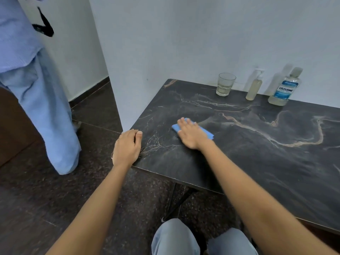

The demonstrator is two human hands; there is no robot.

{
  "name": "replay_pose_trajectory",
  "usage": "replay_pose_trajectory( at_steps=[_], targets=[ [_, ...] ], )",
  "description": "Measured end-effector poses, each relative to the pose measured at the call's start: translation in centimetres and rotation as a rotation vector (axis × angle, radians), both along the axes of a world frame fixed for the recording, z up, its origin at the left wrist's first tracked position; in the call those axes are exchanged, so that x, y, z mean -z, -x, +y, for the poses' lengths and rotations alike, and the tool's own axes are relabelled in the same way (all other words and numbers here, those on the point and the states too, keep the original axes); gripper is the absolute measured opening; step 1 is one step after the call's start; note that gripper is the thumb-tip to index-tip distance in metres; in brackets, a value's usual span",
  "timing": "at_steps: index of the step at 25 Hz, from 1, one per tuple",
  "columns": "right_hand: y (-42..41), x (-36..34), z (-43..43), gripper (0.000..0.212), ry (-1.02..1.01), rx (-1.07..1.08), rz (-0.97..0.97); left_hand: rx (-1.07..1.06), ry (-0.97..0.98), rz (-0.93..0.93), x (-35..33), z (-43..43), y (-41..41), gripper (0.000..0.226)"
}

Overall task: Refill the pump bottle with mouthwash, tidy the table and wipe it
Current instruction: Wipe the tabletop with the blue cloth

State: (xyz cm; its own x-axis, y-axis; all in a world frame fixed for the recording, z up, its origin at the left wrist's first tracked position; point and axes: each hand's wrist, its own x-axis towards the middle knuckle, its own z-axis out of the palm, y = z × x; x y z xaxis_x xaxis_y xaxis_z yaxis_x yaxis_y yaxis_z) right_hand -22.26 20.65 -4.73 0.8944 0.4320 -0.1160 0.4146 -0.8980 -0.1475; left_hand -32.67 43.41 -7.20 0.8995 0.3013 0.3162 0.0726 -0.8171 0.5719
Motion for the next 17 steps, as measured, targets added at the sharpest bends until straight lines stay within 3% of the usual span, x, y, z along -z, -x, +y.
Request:
replay_pose_trajectory(
  at_steps=[5,8,13,17],
  targets=[
    [11.7,0.2,0.2,0.053,-0.082,-0.391,-0.009,0.011,-0.005,-0.002,0.2,0.0,0.1,0.037],
    [12.8,-0.3,-5.1,0.052,-0.104,-0.467,0.037,0.028,-0.017,-0.014,0.2,0.2,0.1,0.037],
    [5.4,-0.5,-12.3,0.053,-0.046,-0.177,-0.010,0.031,-0.031,-0.050,0.2,0.0,0.0,0.036],
    [-3.2,-0.6,-10.7,0.053,-0.039,0.134,-0.011,0.030,-0.033,-0.054,0.6,0.1,-0.3,0.029]
  ],
)
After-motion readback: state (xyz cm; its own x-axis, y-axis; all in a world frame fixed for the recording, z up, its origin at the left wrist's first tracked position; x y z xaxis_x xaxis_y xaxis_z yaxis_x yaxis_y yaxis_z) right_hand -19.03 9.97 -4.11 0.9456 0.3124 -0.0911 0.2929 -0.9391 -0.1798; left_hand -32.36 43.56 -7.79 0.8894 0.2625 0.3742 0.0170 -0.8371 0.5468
